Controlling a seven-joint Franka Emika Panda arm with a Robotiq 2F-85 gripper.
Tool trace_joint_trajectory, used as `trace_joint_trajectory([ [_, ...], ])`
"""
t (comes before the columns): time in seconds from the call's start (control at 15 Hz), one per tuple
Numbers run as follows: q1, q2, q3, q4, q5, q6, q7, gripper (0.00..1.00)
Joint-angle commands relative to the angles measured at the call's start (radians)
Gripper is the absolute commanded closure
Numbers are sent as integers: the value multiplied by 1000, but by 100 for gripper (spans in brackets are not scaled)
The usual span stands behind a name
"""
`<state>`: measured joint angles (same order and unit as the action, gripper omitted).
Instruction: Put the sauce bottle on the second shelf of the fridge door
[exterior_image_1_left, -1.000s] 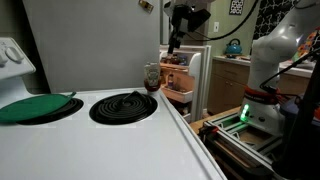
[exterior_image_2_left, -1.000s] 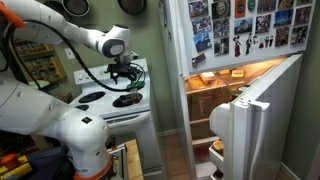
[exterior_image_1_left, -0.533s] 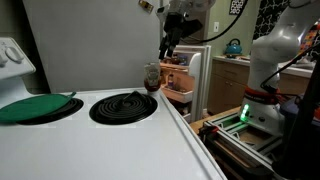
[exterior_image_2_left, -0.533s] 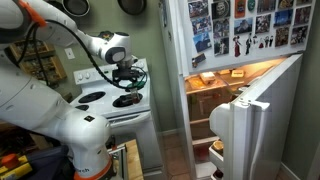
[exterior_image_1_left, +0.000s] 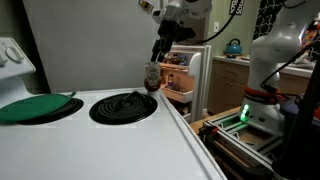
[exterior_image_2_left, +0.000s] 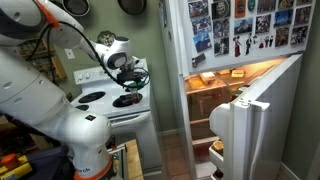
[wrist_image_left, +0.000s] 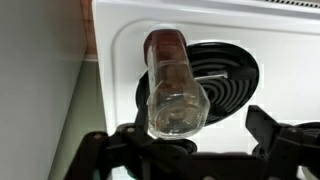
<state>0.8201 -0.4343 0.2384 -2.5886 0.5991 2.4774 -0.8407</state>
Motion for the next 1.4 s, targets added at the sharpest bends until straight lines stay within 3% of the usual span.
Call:
trace_joint_trajectory([
  [0.0, 41, 30, -20, -23, 15, 80, -46, 14],
  [0.4, 65, 62, -41, -23, 14, 129, -70, 60],
  [0.47, 66, 63, -44, -21, 13, 128, -69, 63],
  [0.67, 68, 60, -51, -23, 9, 119, -61, 63],
  [0.8, 18, 40, -20, -13, -83, 73, 46, 63],
  [1.0, 29, 18, -43, 15, -110, 53, 70, 63],
  [1.33, 79, 35, -78, 43, -52, 74, 37, 63],
])
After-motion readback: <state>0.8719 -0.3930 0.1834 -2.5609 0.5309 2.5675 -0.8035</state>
